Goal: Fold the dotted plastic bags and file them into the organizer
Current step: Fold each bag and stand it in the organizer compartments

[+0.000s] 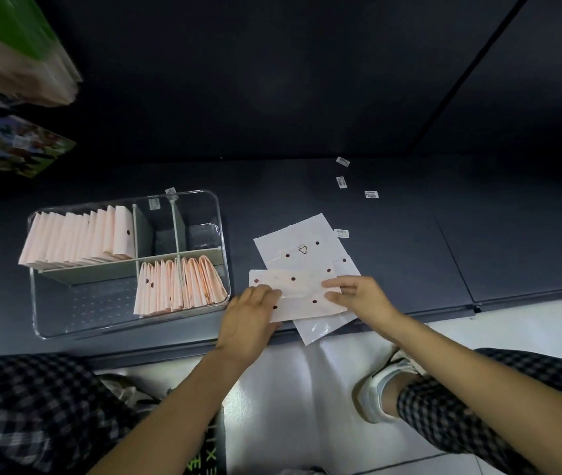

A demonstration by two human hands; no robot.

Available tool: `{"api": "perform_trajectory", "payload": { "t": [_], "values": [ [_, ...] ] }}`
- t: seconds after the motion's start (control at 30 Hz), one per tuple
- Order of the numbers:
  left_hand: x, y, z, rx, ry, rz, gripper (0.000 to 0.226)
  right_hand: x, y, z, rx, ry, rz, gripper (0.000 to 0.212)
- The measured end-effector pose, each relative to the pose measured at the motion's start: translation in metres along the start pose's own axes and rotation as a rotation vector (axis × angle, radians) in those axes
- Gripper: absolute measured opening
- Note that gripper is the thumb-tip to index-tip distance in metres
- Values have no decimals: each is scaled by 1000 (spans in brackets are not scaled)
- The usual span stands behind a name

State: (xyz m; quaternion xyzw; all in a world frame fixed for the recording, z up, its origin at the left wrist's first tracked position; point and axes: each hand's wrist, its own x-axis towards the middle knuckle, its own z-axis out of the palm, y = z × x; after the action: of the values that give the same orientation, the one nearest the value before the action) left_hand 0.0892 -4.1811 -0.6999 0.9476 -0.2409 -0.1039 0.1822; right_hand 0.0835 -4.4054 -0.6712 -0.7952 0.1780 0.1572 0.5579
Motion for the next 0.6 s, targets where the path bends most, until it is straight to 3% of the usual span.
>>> {"api": "perform_trajectory", "payload": {
  "t": [0.13, 0.2, 0.27, 0.4, 0.5, 0.6],
  "values": [
    [11, -2, 0, -15, -30, -44, 36, -3, 7, -7, -275, 19, -76, 36],
    [16, -2, -2, -57, -41, -63, 32, -4, 6, -10, -521, -78, -200, 52],
    [21, -1, -6, -102, -49, -104, 28, -1, 5, -10, -658, -185, -238, 55],
    [28, 1, -14, -174, -55, -237, 28, 10, 5, -6, -416, -112, -162, 4],
    [25, 10, -15, -245, 59, -288, 43, 23, 2, -3, -350, -19, -58, 15],
    [17, 21, -12, -46, 225, -85, 59, 36, -1, 1, -427, -22, 27, 9]
  ]
}}
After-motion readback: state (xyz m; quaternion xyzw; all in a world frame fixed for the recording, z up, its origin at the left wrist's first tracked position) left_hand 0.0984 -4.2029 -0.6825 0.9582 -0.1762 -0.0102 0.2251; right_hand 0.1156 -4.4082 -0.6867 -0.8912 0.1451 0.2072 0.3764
